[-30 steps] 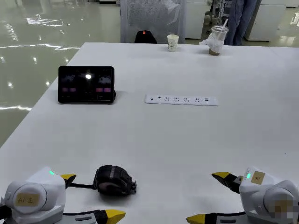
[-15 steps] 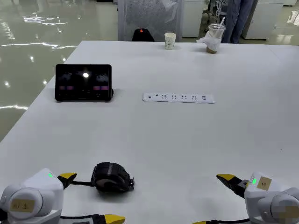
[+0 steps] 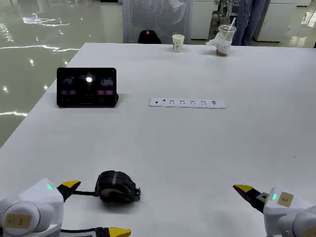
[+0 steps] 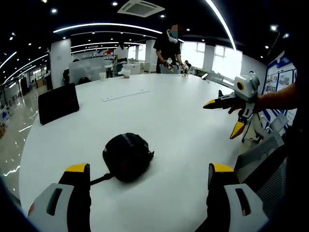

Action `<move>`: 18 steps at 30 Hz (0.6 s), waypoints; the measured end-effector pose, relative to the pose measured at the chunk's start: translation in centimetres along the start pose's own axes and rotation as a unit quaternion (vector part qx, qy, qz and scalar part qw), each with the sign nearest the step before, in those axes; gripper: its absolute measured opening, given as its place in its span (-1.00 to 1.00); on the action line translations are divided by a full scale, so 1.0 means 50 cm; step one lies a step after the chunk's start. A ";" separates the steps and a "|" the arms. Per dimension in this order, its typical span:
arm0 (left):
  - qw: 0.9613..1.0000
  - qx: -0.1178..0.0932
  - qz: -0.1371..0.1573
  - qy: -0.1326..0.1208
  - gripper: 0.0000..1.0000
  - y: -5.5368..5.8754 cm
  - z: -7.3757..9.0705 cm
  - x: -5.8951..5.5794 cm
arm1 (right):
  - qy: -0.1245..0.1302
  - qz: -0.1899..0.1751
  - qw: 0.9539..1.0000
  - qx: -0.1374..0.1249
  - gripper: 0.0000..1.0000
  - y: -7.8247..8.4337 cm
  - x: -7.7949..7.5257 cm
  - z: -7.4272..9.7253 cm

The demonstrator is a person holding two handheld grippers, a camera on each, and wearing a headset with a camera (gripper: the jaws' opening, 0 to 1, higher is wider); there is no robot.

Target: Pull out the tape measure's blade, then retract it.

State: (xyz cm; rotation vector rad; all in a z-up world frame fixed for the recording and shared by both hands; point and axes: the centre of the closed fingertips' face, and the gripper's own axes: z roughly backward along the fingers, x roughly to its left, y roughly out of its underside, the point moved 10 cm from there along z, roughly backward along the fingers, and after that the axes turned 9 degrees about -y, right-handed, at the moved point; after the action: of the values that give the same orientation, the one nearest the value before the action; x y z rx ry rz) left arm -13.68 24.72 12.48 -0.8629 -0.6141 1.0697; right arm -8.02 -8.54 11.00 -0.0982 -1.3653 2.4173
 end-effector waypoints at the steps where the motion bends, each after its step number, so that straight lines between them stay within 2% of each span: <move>1: 1.000 0.000 -0.001 0.001 0.98 0.000 0.000 -0.001 | 0.001 0.001 1.000 0.000 0.98 0.000 0.000 0.001; 12: 1.000 0.000 -0.001 0.011 0.98 0.001 0.000 -0.004 | 0.000 -0.001 1.000 0.004 0.98 0.006 0.002 0.003; 18: 1.000 0.001 -0.007 0.007 0.98 0.002 0.000 -0.001 | 0.000 -0.002 1.000 0.004 0.98 0.006 0.003 0.004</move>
State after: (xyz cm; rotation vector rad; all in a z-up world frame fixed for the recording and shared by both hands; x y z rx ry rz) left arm -13.74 24.67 12.40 -0.8620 -0.6058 1.0498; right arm -8.30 -8.76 10.87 -0.0919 -1.3554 2.4184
